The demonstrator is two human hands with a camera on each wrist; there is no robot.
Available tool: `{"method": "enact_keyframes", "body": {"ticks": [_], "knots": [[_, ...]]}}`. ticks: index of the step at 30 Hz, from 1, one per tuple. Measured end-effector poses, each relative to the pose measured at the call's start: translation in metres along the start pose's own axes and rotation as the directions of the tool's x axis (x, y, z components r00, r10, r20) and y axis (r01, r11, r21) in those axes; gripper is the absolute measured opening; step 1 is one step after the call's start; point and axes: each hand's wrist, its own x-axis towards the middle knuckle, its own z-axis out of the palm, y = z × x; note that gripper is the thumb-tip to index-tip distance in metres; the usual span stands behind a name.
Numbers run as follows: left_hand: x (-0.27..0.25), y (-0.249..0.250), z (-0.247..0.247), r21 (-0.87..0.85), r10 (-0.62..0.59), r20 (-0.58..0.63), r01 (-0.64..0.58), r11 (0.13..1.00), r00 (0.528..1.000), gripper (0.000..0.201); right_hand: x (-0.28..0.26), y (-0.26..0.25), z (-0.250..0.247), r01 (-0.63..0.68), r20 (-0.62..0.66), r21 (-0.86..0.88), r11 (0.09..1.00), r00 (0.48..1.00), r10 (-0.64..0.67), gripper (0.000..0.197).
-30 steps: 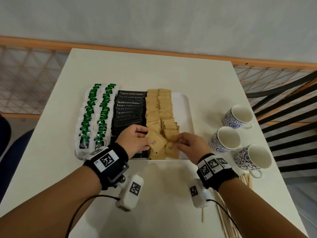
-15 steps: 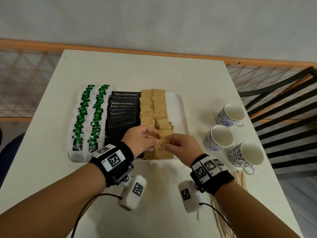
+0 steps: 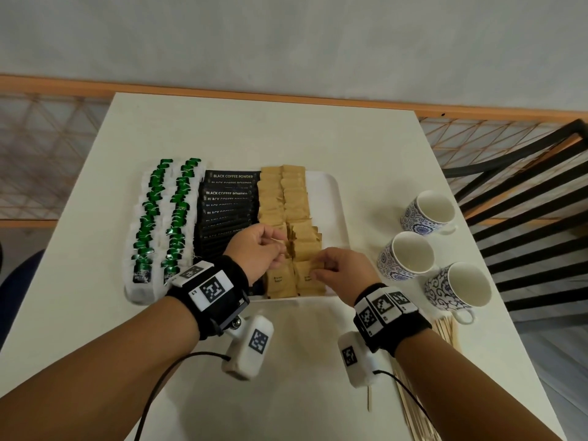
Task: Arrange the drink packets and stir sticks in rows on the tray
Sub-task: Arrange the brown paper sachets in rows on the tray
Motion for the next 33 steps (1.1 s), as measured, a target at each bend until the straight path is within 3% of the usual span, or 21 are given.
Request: {"method": "enact_keyframes", "body": {"ticks": [3,7,15,22,33], "knots": [[0.001,-0.001,-0.001,0.002,-0.005,0.006,0.005,1.0,1.0,0.021,0.001,0.002,0.001,0.014,-0.044,0.006,1.0,0.999,-0.014,0.025],[0.001,-0.002,0.0,0.001,-0.021,0.036,0.021,1.0,0.999,0.02,-0.001,0.006,-0.001,0.003,0.015,0.008,1.0,1.0,-0.004,0.032],[-0.002,-0.003,0.008,0.035,-0.062,0.071,0.06,0.998,0.996,0.024,-0.001,0.009,0.002,0.071,-0.07,0.013,0.997,0.995,-0.07,0.011],[-0.003,-0.005,0.014,0.058,-0.095,0.081,0.09,0.994,0.992,0.028,-0.002,0.003,0.002,-0.014,-0.111,0.14,0.99,0.993,0.03,0.04],[-0.006,-0.006,0.018,0.035,-0.106,0.071,0.104,0.994,0.992,0.037,0.0,0.002,0.004,-0.073,-0.128,0.274,0.959,0.986,0.111,0.053]]}}
